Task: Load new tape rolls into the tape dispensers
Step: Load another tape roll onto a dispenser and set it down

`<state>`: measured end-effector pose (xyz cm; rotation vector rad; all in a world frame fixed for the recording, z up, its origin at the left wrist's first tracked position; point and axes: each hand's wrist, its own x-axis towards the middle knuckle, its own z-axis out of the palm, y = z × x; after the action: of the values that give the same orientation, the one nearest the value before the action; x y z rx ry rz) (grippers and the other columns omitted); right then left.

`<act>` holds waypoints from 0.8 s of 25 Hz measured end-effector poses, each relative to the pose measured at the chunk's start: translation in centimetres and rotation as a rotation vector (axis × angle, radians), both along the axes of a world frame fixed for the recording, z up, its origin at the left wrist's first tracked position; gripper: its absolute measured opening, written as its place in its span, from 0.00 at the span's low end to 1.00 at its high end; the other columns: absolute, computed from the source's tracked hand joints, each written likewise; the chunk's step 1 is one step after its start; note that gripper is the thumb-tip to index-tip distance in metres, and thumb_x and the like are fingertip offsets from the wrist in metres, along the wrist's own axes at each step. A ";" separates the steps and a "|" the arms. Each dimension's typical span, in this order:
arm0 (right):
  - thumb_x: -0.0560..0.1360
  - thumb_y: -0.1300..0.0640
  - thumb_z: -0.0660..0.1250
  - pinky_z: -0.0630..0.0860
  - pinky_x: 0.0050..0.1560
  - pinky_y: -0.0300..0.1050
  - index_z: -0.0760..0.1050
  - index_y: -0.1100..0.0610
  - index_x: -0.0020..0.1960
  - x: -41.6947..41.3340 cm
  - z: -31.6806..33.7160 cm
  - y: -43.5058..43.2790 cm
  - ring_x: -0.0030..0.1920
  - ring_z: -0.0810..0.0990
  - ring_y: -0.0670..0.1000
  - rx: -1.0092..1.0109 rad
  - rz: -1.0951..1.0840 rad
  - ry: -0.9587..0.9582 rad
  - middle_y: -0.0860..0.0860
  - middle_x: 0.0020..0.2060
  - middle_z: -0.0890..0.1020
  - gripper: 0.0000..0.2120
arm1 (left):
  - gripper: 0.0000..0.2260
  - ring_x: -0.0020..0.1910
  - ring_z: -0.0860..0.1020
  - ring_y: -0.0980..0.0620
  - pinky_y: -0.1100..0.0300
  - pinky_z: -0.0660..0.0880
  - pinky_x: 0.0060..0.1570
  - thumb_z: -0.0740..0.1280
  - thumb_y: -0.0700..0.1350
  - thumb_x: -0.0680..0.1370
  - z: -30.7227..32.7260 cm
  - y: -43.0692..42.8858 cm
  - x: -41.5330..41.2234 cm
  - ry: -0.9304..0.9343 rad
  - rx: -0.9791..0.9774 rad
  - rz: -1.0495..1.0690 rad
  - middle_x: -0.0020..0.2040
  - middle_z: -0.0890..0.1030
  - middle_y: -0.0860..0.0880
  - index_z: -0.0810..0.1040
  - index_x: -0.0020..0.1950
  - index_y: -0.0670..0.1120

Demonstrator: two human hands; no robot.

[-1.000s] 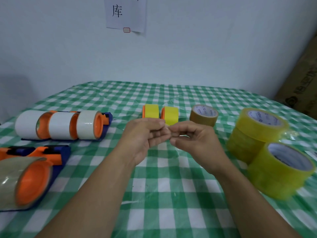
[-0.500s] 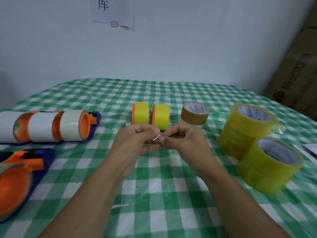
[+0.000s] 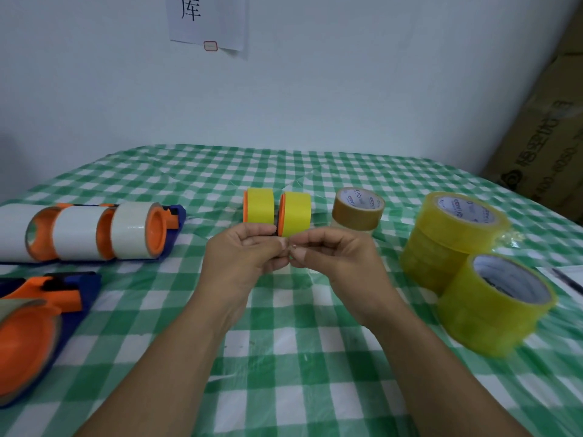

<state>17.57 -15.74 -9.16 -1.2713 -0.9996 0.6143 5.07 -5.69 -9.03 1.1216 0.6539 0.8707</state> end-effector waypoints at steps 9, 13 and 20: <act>0.69 0.63 0.79 0.81 0.39 0.43 0.81 0.64 0.40 0.2 -0.7 0.6 0.34 0.81 0.50 -0.028 -0.194 -0.205 0.59 0.35 0.84 0.07 | 0.06 0.41 0.86 0.46 0.58 0.83 0.40 0.73 0.34 0.74 -0.4 -0.7 0.0 0.019 0.032 -0.093 0.41 0.86 0.40 0.81 0.50 0.36; 0.74 0.63 0.76 0.83 0.48 0.49 0.86 0.59 0.45 0.1 -1.1 0.6 0.45 0.84 0.56 0.016 -0.155 -0.275 0.57 0.42 0.85 0.01 | 0.05 0.45 0.86 0.44 0.57 0.83 0.45 0.71 0.34 0.76 -0.3 -0.3 -0.3 -0.041 -0.030 -0.109 0.44 0.86 0.38 0.81 0.51 0.35; 0.72 0.68 0.76 0.82 0.44 0.44 0.81 0.65 0.45 0.3 -0.4 0.4 0.40 0.82 0.53 -0.105 -0.156 -0.055 0.62 0.40 0.85 0.04 | 0.10 0.47 0.86 0.43 0.56 0.83 0.45 0.72 0.28 0.72 -0.5 -0.4 -0.2 -0.043 -0.026 -0.124 0.46 0.86 0.37 0.80 0.53 0.34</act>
<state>17.85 -15.38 -9.58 -1.4510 -0.9126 0.5189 4.89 -6.10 -9.55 1.1050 0.5527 0.7757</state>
